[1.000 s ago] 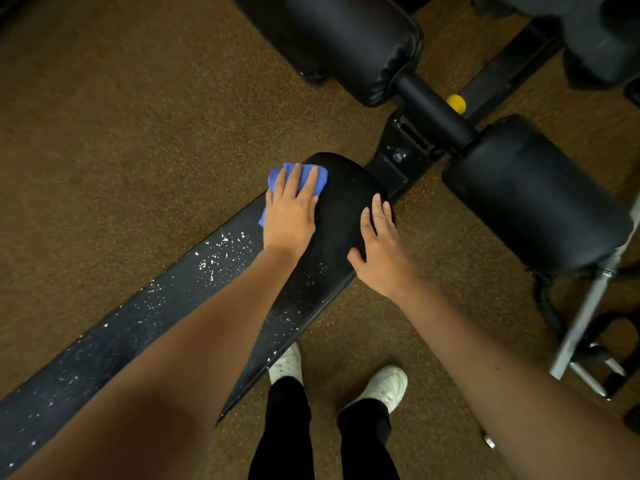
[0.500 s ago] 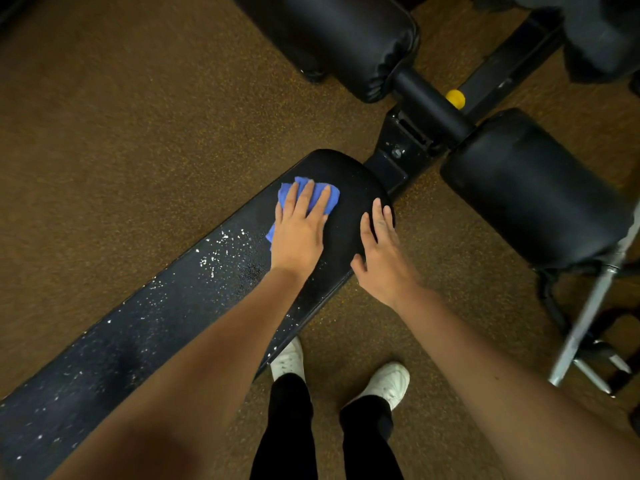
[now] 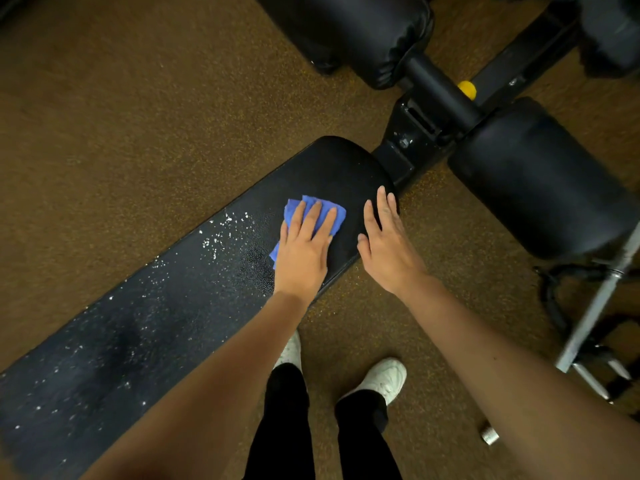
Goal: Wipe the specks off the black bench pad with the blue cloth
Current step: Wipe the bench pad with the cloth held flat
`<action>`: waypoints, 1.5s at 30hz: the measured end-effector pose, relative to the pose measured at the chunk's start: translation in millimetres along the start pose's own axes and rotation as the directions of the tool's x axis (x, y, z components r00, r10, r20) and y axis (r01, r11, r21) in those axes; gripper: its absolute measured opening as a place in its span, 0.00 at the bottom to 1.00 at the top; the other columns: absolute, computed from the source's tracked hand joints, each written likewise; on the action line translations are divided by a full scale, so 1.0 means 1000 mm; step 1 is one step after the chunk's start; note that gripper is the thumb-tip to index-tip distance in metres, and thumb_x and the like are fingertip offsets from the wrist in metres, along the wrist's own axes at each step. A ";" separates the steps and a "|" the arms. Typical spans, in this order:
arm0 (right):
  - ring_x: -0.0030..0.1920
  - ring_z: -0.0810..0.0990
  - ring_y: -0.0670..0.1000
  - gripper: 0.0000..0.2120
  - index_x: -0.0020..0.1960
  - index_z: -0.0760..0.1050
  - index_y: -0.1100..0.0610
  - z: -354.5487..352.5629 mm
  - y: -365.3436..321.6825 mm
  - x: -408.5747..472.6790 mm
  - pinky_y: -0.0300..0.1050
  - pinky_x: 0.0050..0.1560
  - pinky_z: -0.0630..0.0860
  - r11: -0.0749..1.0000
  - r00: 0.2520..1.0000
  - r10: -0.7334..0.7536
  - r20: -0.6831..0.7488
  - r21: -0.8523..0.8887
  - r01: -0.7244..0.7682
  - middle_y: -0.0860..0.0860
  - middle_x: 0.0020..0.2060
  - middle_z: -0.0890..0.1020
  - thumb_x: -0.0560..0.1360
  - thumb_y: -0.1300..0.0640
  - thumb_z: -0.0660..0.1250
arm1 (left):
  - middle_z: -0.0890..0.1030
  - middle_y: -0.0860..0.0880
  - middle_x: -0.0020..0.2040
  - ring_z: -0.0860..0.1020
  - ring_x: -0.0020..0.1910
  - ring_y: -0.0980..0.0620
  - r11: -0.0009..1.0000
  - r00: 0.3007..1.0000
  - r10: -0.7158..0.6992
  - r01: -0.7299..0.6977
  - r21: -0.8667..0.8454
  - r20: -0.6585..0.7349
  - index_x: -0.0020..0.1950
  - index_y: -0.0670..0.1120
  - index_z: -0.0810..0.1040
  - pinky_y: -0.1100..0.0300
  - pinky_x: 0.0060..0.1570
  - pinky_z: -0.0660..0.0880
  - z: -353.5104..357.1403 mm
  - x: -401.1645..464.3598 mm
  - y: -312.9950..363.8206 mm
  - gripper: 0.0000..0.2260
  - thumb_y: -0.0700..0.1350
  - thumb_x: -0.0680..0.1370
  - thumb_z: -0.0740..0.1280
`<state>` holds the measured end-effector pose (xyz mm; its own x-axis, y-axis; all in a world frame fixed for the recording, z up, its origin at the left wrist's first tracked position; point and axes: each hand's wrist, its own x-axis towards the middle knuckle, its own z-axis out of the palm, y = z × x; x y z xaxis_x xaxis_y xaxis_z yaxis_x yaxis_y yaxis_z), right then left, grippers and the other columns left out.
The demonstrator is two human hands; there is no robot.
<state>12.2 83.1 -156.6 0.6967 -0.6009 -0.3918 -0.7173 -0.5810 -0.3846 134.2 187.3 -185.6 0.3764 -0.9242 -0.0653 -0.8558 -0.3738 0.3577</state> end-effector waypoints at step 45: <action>0.75 0.39 0.51 0.26 0.76 0.46 0.58 0.000 -0.006 0.001 0.49 0.73 0.44 0.986 0.981 -0.167 0.095 0.009 0.167 0.51 0.76 0.44 0.82 0.50 0.47 | 0.69 0.42 0.69 0.63 0.71 0.39 0.994 0.995 -0.086 0.083 0.073 0.048 0.71 0.46 0.67 0.40 0.65 0.63 -0.005 0.009 -0.016 0.22 0.50 0.79 0.50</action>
<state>16.9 86.0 -154.7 0.8038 -0.4409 -0.3995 -0.5911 -0.6682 -0.4518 152.9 185.3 -186.7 0.4317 -0.8911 -0.1401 -0.8452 -0.4539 0.2823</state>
